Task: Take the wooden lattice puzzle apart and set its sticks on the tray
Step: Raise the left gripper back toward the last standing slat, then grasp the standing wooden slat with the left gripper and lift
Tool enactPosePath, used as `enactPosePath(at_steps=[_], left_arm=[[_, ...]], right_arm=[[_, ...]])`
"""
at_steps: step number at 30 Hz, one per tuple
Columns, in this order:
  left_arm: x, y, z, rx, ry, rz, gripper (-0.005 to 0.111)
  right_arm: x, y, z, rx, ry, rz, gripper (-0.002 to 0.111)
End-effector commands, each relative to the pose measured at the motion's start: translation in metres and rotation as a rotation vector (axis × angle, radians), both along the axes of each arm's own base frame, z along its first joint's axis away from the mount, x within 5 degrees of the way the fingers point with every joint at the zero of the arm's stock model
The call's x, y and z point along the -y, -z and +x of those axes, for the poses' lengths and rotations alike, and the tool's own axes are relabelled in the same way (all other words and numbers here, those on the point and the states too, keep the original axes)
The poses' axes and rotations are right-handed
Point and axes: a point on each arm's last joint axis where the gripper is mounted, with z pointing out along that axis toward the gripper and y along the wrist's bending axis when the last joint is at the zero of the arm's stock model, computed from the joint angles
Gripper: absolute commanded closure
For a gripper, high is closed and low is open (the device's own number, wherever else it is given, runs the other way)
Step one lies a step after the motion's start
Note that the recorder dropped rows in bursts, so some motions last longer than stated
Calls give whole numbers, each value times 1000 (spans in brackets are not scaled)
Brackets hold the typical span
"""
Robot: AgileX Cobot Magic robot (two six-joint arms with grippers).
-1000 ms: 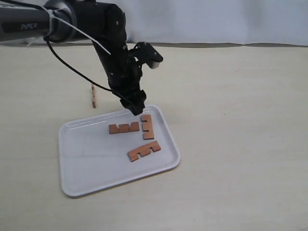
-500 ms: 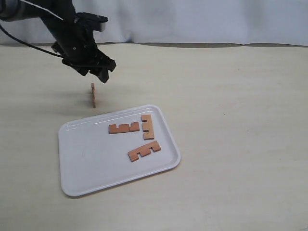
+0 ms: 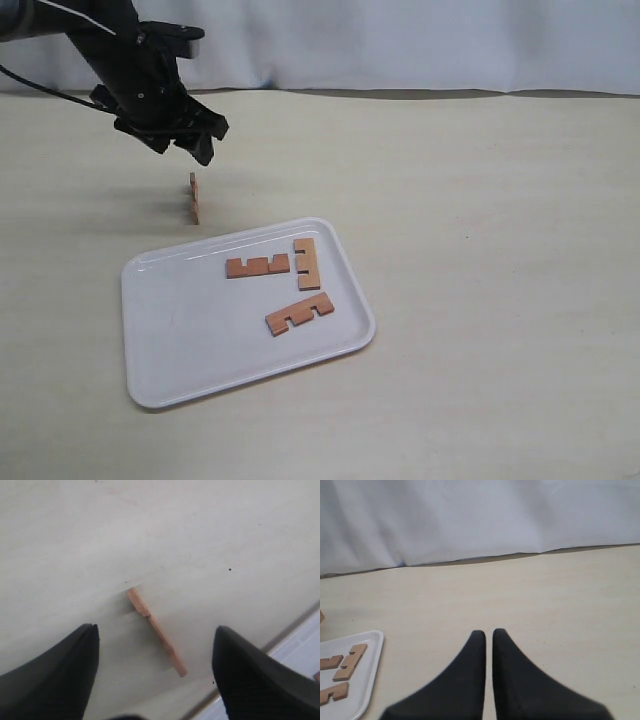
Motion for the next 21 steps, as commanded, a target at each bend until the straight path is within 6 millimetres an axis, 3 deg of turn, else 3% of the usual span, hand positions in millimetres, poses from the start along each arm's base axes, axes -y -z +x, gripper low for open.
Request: enactPosePath(at_steps=[1,15,21], left_arm=[[1,3,3,13,-23,-14,45],[2,66,11,-69,-40,18,45],[2,80,10,-103,-40,28,47]], right_arm=[[0,0,0,8,1,-2,104],[0,0,0,8,1,-2,104],[0,0,0,8,1,-2,104]])
